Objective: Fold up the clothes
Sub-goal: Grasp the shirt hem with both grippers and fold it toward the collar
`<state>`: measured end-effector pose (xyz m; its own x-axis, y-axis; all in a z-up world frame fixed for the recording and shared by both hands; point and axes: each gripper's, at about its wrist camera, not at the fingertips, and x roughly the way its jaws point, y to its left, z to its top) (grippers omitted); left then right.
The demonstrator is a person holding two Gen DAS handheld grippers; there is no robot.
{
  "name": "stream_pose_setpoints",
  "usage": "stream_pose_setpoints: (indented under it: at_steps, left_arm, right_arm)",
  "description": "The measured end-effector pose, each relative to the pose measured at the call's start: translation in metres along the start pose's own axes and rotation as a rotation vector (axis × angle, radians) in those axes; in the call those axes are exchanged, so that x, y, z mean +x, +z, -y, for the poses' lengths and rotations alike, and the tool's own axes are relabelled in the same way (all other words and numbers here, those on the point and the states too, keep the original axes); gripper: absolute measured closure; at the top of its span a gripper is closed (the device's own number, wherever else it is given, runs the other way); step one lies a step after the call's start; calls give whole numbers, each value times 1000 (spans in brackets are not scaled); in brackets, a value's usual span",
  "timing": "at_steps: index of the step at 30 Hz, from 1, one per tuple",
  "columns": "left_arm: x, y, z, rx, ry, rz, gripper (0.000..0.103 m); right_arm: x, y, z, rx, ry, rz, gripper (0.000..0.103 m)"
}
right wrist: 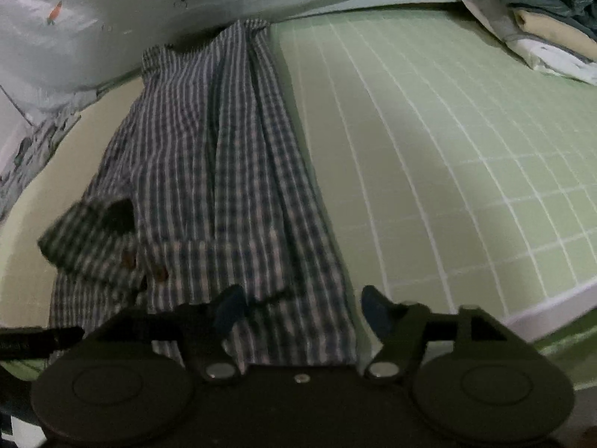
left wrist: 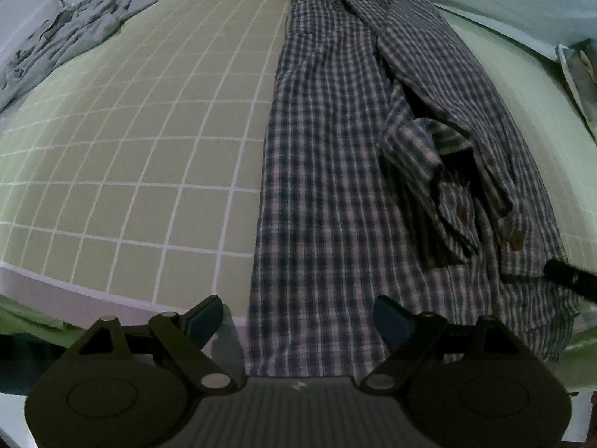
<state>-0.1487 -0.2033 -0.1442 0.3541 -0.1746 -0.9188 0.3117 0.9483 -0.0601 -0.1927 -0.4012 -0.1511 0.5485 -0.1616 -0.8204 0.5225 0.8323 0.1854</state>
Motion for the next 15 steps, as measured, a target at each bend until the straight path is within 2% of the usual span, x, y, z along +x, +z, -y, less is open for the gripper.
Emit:
stream_pose_setpoints:
  at_steps: [5, 8, 10, 12, 13, 14, 15]
  left_arm:
    - [-4, -7, 8, 7, -24, 0, 17]
    - [-8, -12, 12, 17, -34, 2, 25]
    - [-11, -14, 15, 36, -35, 3, 32]
    - [-12, -11, 16, 52, -37, 3, 48]
    - [-13, -10, 16, 55, -39, 1, 53]
    - [-14, -8, 14, 54, -46, -4, 65]
    - [-14, -5, 12, 47, -59, -13, 83]
  right_arm:
    - [-4, -12, -8, -46, -18, -8, 21]
    - [-4, -15, -14, -70, -30, -14, 22]
    - [-4, -17, -19, -96, -36, -18, 33]
    - [-6, -17, -22, -114, -17, -26, 55]
    - [-7, -17, -23, -121, -3, -33, 63]
    - [-7, -16, -24, -128, 11, -39, 77]
    - [-8, -16, -25, -134, 26, -45, 90]
